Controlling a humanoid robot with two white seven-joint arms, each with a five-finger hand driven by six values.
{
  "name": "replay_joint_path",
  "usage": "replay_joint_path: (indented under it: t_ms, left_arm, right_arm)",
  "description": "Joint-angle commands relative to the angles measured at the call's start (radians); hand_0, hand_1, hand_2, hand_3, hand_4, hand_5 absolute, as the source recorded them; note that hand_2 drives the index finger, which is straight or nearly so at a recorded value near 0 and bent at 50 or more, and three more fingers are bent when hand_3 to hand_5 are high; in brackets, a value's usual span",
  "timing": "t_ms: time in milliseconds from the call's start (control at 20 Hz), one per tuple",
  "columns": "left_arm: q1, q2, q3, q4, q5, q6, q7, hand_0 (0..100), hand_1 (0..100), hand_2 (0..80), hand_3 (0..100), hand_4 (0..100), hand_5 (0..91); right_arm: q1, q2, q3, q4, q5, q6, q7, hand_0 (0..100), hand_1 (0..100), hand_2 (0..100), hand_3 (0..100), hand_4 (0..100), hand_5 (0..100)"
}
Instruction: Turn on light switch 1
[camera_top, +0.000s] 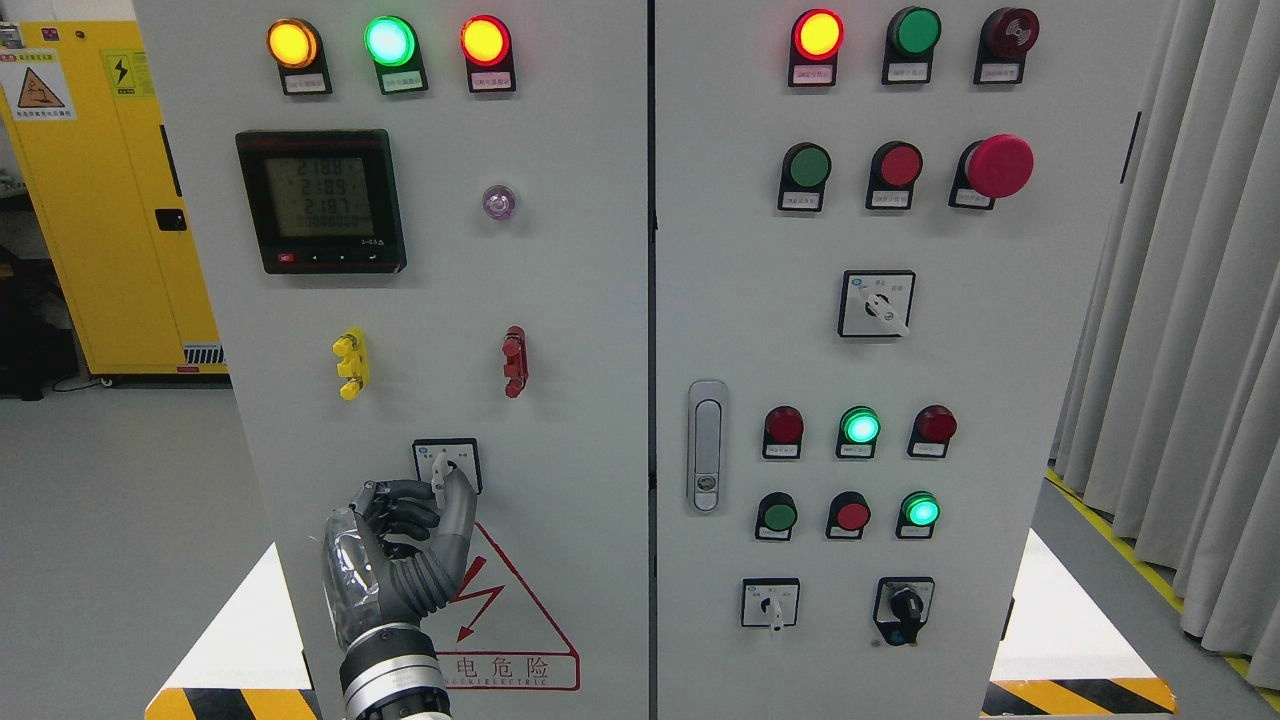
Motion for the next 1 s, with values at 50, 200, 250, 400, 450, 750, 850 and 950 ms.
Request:
replay_joint_path:
  t_ms: [50,200,250,400,450,750,850,950]
  left_arm:
    - [-0.004,0.000,0.001,0.003,-0.001,0.001,0.000,30,66,58.1,81,79,72.6]
    - [-0.007,0.000,0.001,0.005,-0.001,0.001,0.000,30,66,58.3,81,79,73.0]
    - [-0.007,0.000,0.001,0.005,-0.001,0.001,0.000,30,66,58.3,81,79,73.1]
    - [-0.007,0.000,0.001,0.005,-0.001,0.001,0.000,30,66,58.4,81,79,73.2]
    - [-0.007,0.000,0.001,0.005,-0.001,0.009,0.000,30,66,58.4,81,79,73.2]
    - [-0.012,0.000,-0.001,0.005,0.001,0.021,-0.002,30,66,58.7,81,79,73.6]
    - [-0.012,0.000,-0.001,0.005,0.001,0.021,-0.002,30,66,58.8,81,79,73.7]
    - [-0.012,0.000,-0.001,0.005,0.002,0.021,-0.002,31,65,58.9,81,79,73.4]
  right_arm:
    - [0.000,0.000,0.000,0.000,-0.029,0.000,-0.001,0,50,4,0,0,0]
    - [0.001,0.000,0.000,0.000,-0.029,0.000,-0.001,0,50,4,0,0,0]
    - [0.000,0.000,0.000,0.000,-0.029,0.000,-0.001,0,50,4,0,0,0]
    - [0.000,0.000,0.000,0.000,-0.029,0.000,-0.001,0,50,4,0,0,0]
    - [0.000,0.000,0.000,0.000,-0.029,0.000,-0.001,0,50,4,0,0,0]
    - [0.000,0.000,0.000,0.000,-0.029,0.000,-0.001,0,50,4,0,0,0]
    - [0.001,0.000,0.000,0.000,-0.029,0.000,-0.001,0,50,4,0,0,0]
    - [0.000,0.000,0.000,0.000,-0.029,0.000,-0.001,0,50,4,0,0,0]
